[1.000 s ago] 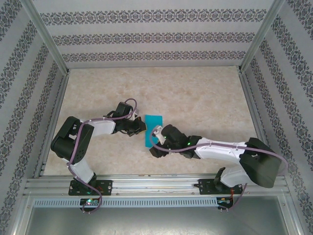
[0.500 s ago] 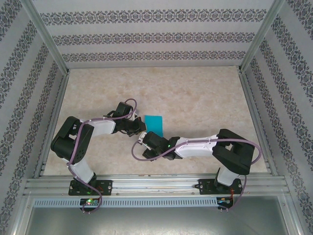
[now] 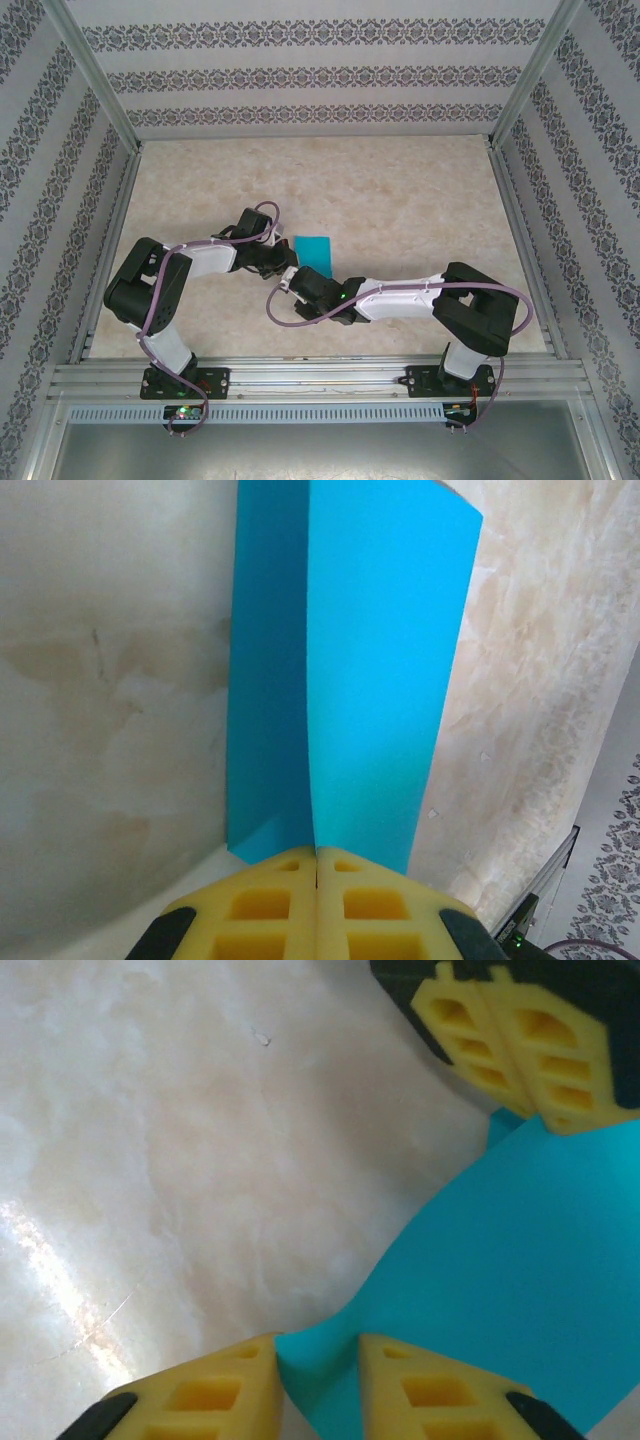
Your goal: Fold a paper plane with a square sheet of paper (fold left side to right side)
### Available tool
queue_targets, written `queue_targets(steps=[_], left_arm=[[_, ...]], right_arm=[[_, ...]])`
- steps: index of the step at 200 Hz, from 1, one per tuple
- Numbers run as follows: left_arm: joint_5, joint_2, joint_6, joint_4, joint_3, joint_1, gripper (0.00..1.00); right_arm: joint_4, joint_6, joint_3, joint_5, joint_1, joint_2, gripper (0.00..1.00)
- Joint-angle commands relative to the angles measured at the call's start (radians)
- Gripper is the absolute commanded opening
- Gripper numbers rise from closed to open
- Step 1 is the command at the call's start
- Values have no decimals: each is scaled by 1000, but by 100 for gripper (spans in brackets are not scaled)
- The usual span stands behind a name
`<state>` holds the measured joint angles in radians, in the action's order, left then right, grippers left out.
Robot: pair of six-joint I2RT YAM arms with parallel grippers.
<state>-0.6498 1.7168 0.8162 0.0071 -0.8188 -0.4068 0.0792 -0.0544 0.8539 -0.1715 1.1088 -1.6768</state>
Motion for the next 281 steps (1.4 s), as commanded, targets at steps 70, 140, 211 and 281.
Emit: queue_targets(steps=[70, 140, 211, 281], left_arm=[[24, 0, -40, -57, -41, -16, 7], [61, -99, -120, -170, -68, 23, 32], [-47, -45, -187, -190, -156, 16, 22], [-73, 166, -213, -182, -245, -26, 13]], right_arm=[[6, -88, -40, 114, -28, 30, 0], [-57, -157, -101, 353, -138, 84, 0], [-105, -203, -121, 498, -202, 83, 0], [-113, -239, -121, 552, -233, 72, 0]])
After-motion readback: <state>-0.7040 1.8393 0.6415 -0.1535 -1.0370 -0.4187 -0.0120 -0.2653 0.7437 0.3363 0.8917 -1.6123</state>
